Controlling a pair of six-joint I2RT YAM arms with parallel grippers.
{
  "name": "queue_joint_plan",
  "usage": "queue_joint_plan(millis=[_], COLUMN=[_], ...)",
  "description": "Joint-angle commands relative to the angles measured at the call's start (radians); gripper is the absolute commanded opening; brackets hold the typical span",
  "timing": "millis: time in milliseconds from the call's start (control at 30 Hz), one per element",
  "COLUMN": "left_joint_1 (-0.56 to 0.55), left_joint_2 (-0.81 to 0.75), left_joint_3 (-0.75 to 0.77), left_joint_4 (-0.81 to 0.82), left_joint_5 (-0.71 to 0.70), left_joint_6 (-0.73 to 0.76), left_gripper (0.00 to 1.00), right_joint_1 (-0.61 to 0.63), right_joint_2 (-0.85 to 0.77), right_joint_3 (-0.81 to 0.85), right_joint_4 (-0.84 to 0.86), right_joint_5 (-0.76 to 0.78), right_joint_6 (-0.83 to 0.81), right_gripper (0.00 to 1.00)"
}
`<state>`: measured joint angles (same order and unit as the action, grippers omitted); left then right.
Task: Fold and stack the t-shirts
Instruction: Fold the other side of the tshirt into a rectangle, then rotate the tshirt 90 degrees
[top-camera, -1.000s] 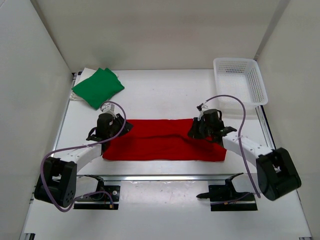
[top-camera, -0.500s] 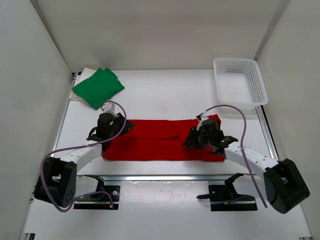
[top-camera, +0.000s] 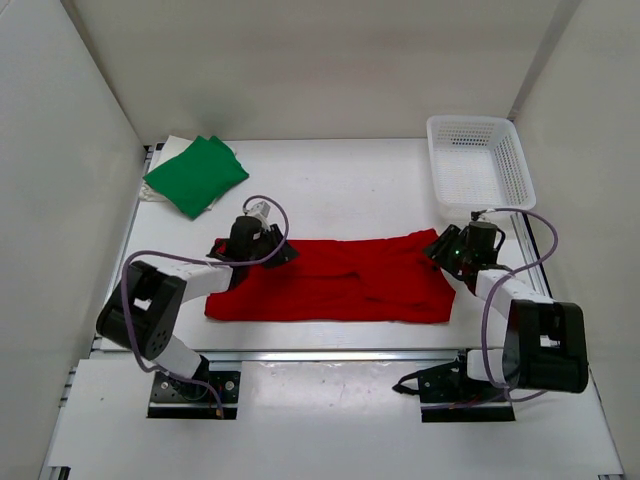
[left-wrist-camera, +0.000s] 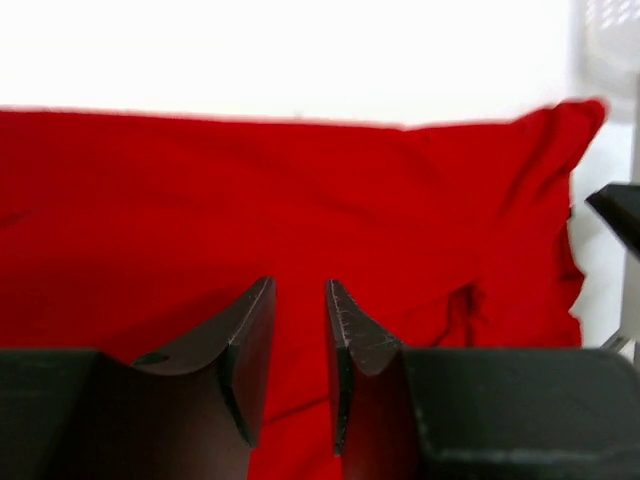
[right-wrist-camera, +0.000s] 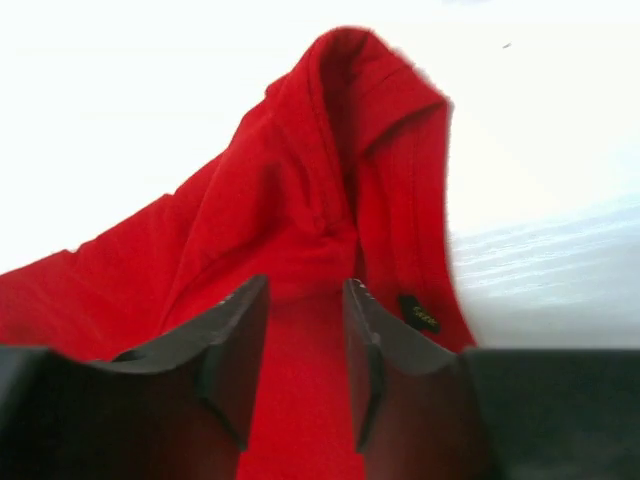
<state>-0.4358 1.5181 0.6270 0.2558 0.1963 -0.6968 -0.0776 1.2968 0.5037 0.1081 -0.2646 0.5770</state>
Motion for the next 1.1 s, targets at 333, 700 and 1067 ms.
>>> queue_joint_plan(millis=[333, 700, 1067], left_joint_1=[0.046, 0.147, 0.126], left_joint_2=[0.097, 0.073, -0.064], left_joint_3=[-0.058, -0.141, -0.153], left_joint_4=[0.109, 0.154, 0.116], left_joint_5=[0.074, 0.109, 0.106], left_joint_6=[-0.04, -0.081, -0.075], left_gripper=[0.36, 0.36, 0.42], right_joint_1=[0.038, -0.004, 0.019], right_joint_2=[0.15, -0.031, -0.192], right_joint_3=[0.047, -0.092, -0.128], right_joint_4=[0.099, 0.09, 0.004], right_joint_5=[-0.005, 0.076, 0.112], right_joint_6=[0.004, 0.011, 0.001], right_gripper=[0.28, 0.0, 0.36])
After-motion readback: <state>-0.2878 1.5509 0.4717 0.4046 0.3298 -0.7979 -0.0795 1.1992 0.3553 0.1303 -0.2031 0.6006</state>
